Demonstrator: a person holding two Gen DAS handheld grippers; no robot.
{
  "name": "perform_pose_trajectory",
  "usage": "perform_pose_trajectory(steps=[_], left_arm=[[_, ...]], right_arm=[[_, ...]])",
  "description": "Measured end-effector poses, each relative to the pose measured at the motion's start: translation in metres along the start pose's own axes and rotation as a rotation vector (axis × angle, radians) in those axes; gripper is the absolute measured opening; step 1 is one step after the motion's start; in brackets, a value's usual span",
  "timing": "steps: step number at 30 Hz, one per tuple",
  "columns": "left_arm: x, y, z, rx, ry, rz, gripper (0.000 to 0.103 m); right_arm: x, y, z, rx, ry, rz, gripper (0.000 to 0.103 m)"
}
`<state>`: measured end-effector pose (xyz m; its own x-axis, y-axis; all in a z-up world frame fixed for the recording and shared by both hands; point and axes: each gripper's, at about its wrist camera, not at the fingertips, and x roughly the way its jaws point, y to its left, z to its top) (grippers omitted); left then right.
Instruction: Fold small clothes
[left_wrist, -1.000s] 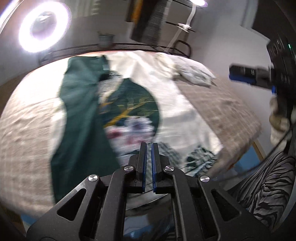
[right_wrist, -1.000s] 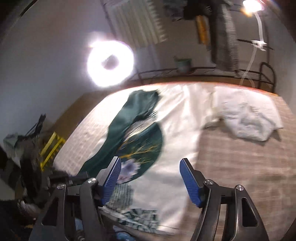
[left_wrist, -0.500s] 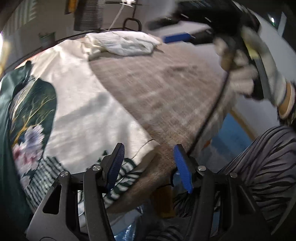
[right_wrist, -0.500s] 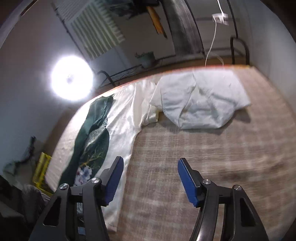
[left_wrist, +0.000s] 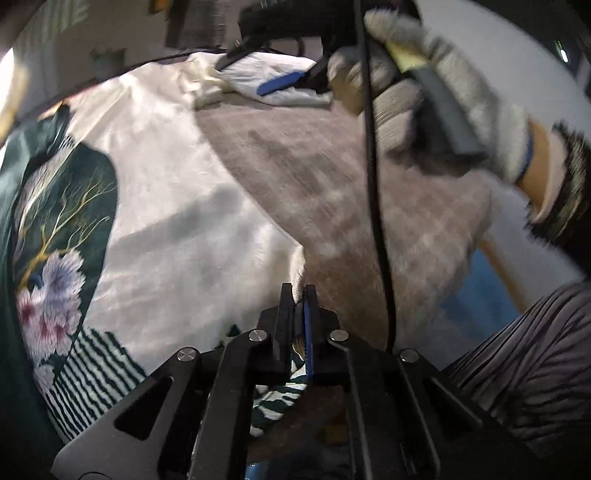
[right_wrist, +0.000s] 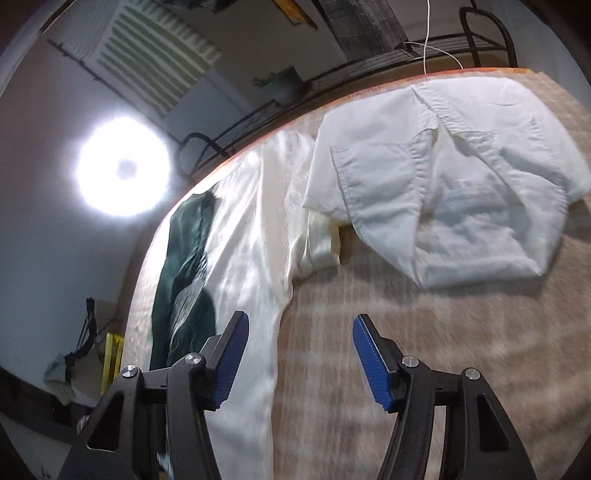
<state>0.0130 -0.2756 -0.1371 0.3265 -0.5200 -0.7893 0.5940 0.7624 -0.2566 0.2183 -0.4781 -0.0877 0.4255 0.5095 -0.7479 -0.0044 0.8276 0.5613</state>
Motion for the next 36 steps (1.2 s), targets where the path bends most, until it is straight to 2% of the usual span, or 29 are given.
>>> perform_pose_trajectory(steps=[6, 9, 11, 12, 14, 18, 26, 30, 36], left_arm=[[-0.023, 0.024, 0.002, -0.124, -0.046, -0.063, 0.002], [-0.027, 0.026, 0.001, -0.132, -0.054, -0.07, 0.002], [-0.029, 0.028, 0.001, -0.139, -0.061, -0.073, 0.002], [-0.03, 0.028, 0.0, -0.143, -0.063, -0.077, 0.002], [-0.034, 0.03, -0.002, -0.149, -0.072, -0.08, 0.002], [-0.046, 0.039, -0.009, -0.173, -0.091, -0.082, 0.002], [-0.063, 0.068, -0.024, -0.273, -0.122, -0.093, 0.002], [-0.07, 0.082, -0.029, -0.311, -0.133, -0.092, 0.002], [-0.086, 0.106, -0.045, -0.409, -0.146, -0.076, 0.002]], right_arm=[[0.043, -0.011, 0.019, 0.161, -0.005, -0.011, 0.059], [0.056, -0.014, 0.027, 0.212, -0.039, -0.046, 0.05], [0.06, -0.012, 0.035, 0.218, -0.043, -0.065, 0.024], [0.062, -0.012, 0.038, 0.226, -0.041, -0.068, 0.021], [0.065, -0.009, 0.041, 0.241, -0.048, -0.077, 0.003], [0.063, 0.016, 0.05, 0.168, -0.068, -0.085, 0.0], [0.053, 0.087, 0.071, -0.033, -0.154, -0.197, 0.0], [0.065, 0.118, 0.074, -0.116, -0.146, -0.218, 0.0], [0.111, 0.175, 0.069, -0.266, -0.089, -0.222, 0.0]])
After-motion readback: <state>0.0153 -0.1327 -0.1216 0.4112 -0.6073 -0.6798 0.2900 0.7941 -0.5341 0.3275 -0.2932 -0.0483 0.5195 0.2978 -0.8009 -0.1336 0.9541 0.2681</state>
